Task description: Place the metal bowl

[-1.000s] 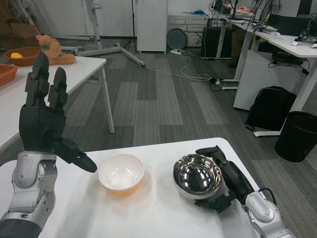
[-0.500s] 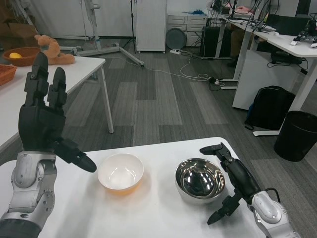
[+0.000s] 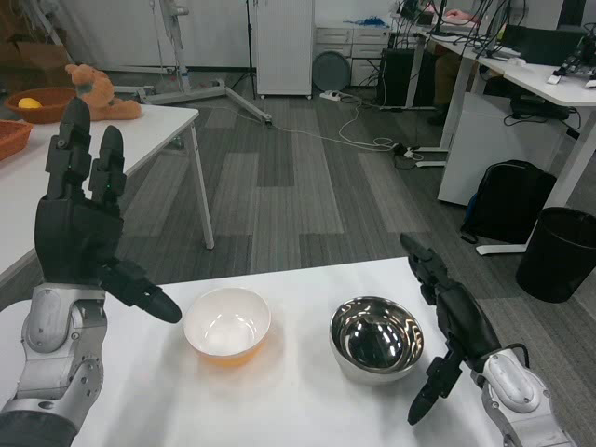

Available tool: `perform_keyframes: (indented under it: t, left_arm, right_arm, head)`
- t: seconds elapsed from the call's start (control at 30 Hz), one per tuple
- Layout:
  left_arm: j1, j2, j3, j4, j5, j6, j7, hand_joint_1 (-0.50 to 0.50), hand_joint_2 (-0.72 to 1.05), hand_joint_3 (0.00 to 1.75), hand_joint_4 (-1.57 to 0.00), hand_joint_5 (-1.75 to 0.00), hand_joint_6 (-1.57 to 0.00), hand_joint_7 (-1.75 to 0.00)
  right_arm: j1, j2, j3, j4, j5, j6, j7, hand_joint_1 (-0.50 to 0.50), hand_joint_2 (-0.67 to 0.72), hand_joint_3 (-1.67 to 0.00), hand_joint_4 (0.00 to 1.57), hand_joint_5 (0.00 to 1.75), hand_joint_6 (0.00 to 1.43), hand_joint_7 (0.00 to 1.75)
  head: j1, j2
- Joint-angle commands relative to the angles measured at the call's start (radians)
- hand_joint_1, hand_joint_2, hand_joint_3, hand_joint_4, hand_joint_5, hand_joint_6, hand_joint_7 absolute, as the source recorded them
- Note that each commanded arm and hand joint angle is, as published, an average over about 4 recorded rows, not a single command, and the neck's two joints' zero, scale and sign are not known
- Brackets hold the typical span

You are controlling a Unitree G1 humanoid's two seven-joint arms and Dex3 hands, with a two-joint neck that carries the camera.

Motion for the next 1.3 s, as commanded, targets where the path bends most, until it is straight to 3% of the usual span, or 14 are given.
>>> perform_keyframes:
  t: [0.03,0.13,0.27,0.4,0.57,1.3]
  left_arm:
    - [0.006,0.011,0.001,0.0,-0.011,-0.002,0.004,-0.5,-0.72,0.07,0.0,0.0,0.0,0.0]
    - [0.005,0.012,0.0,0.001,-0.012,-0.002,0.004,-0.5,-0.72,0.09,0.0,0.0,0.0,0.0]
    - [-0.001,0.012,-0.02,0.006,-0.024,-0.002,0.001,-0.5,-0.72,0.07,0.0,0.0,0.0,0.0]
    - [0.004,0.012,-0.024,0.004,-0.029,-0.002,0.001,-0.5,-0.72,0.09,0.0,0.0,0.0,0.0]
    - [0.016,0.009,-0.022,-0.001,-0.028,-0.004,0.0,-0.5,-0.72,0.09,0.0,0.0,0.0,0.0]
    - [0.02,0.004,-0.026,-0.001,-0.031,-0.013,0.001,-0.5,-0.72,0.09,0.0,0.0,0.0,0.0]
  right_arm:
    - [0.005,0.011,-0.033,-0.056,0.048,-0.055,-0.056,-0.38,0.53,-0.08,0.0,0.0,0.0,0.0]
    - [-0.013,0.016,-0.06,-0.123,0.059,-0.113,-0.12,-0.38,0.53,-0.08,0.0,0.0,0.0,0.0]
    - [-0.095,0.016,-0.064,-0.199,0.059,-0.14,-0.164,-0.38,0.49,-0.06,0.0,0.0,0.0,0.0]
    - [-0.179,-0.005,-0.089,-0.273,0.054,-0.129,-0.195,-0.38,0.47,-0.08,0.0,0.0,0.0,0.0]
    - [-0.218,-0.019,-0.107,-0.303,0.049,-0.11,-0.215,-0.38,0.47,-0.08,0.0,0.0,0.0,0.0]
    - [-0.232,-0.026,-0.044,-0.302,0.08,-0.098,-0.233,-0.38,0.41,-0.08,0.0,0.0,0.0,0.0]
  head:
    - [-0.008,0.003]
    - [-0.015,0.007]
    - [-0.012,0.033]
    - [0.002,0.047]
    - [0.015,0.061]
    - [0.005,0.057]
